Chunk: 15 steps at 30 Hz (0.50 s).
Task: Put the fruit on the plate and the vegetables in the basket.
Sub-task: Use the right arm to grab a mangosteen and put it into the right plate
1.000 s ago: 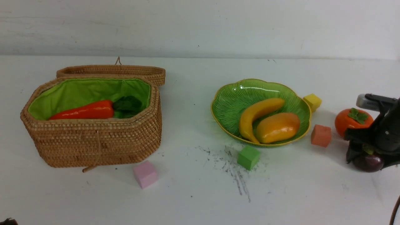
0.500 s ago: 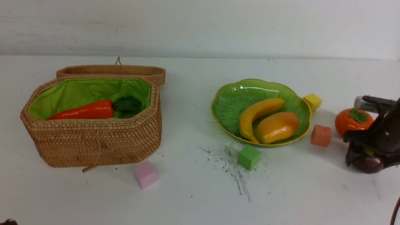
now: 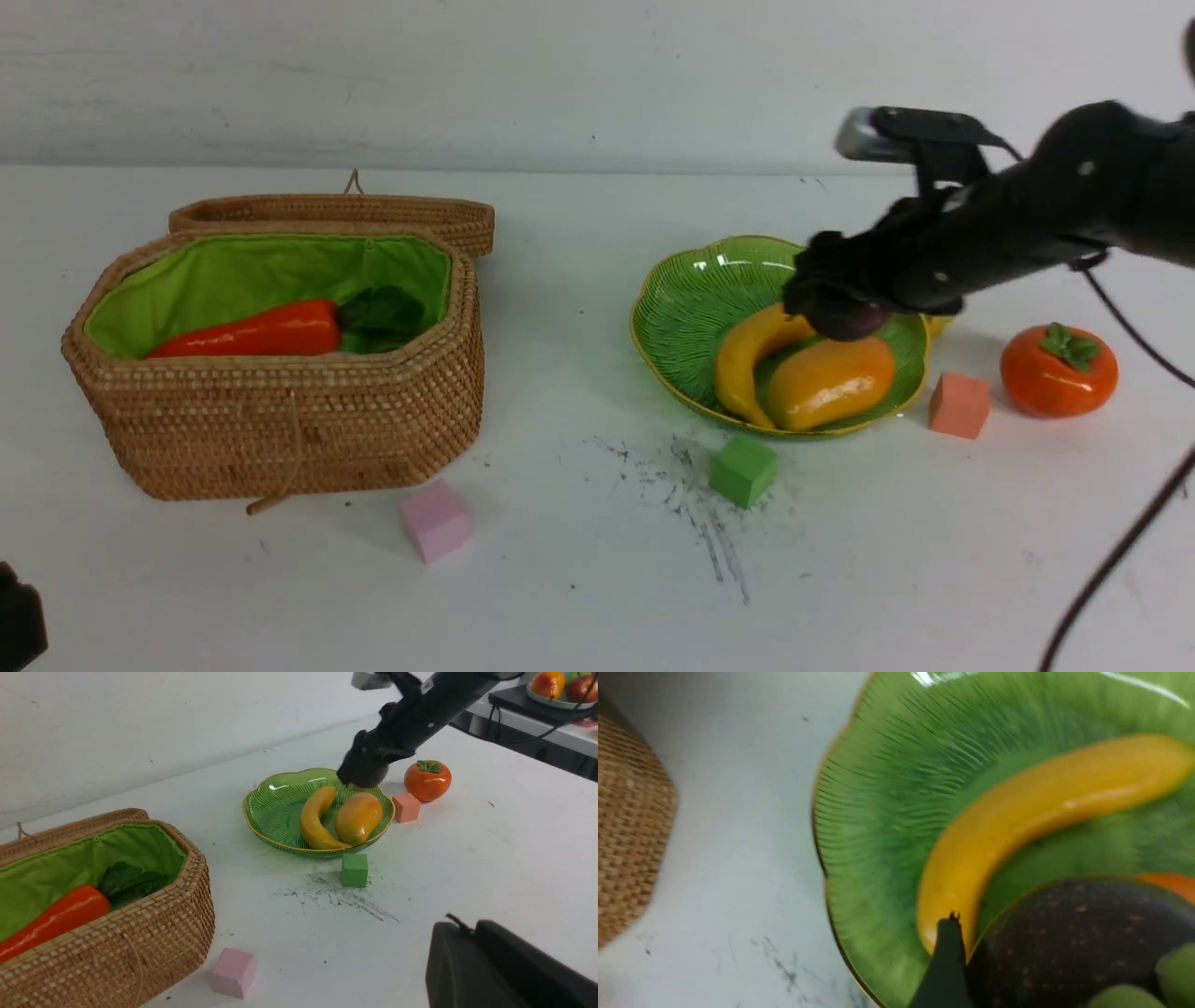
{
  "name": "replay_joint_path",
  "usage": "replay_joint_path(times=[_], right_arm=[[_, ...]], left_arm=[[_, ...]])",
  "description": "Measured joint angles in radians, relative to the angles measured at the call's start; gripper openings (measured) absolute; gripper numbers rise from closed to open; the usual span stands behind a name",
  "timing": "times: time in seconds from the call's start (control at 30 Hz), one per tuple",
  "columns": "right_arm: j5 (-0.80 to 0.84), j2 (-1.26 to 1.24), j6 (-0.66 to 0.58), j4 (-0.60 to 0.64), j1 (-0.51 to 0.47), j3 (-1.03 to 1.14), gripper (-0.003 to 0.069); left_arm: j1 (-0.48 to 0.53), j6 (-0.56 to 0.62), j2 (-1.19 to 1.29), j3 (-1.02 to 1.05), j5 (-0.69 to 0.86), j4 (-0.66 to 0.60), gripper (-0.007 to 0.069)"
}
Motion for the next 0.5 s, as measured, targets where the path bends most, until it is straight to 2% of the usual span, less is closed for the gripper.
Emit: replay_joint_path(times=[0.2, 0.33, 0.5], right_arm=[[-0.06, 0.165, -0.021, 0.024, 0.067, -0.142, 0.0572], [-0.025, 0.214, -0.024, 0.027, 0.081, -0.201, 0.066], [-0.013, 0.215, -0.024, 0.028, 0.082, -0.212, 0.0674]], left_arm=[[0.0, -0.003, 0.0, 0.0, 0.01, 0.0, 0.0039], [0.0, -0.003, 0.0, 0.0, 0.037, -0.001, 0.0039], [0.0, -0.003, 0.0, 0.0, 0.044, -0.001, 0.0041]])
